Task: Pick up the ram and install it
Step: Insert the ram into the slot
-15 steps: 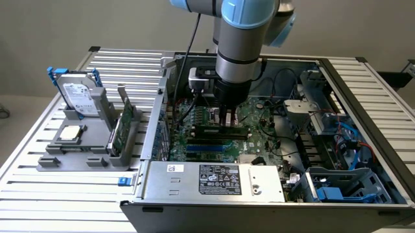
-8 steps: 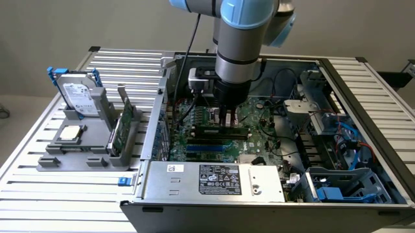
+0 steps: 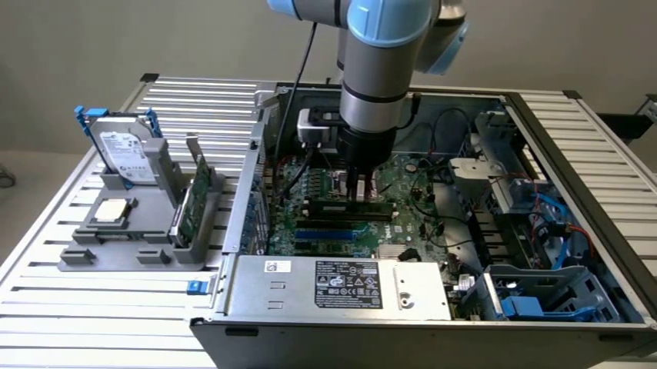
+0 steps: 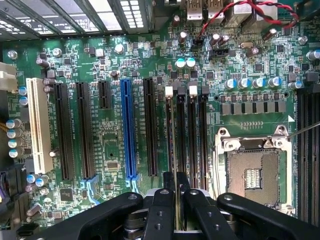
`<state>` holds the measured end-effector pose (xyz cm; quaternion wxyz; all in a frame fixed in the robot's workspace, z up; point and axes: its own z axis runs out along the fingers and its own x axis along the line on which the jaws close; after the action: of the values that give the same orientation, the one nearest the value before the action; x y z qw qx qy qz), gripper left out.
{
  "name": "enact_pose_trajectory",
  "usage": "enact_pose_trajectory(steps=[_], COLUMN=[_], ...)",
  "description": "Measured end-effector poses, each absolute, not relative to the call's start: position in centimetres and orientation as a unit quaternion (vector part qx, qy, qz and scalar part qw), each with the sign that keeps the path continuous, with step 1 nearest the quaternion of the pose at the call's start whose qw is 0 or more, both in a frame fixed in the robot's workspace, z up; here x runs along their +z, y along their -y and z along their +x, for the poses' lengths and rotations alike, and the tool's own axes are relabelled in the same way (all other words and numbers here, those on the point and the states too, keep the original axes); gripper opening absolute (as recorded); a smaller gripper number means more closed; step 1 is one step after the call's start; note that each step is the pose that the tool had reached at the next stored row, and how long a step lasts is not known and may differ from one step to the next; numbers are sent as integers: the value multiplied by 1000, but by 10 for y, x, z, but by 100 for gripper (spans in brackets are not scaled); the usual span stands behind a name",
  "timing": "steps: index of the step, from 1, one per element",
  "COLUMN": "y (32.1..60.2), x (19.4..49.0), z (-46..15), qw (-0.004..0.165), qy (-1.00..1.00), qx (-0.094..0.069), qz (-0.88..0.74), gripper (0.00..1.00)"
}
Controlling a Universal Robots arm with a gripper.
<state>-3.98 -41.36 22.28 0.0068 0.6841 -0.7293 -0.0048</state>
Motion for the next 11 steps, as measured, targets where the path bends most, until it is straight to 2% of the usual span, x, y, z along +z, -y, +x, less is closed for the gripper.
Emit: enact_pose_trajectory(steps=[11], y=[413], x=[222], z=[-41], qw=[5], qy=[729], qx=[-3], qz=[684], gripper=[15])
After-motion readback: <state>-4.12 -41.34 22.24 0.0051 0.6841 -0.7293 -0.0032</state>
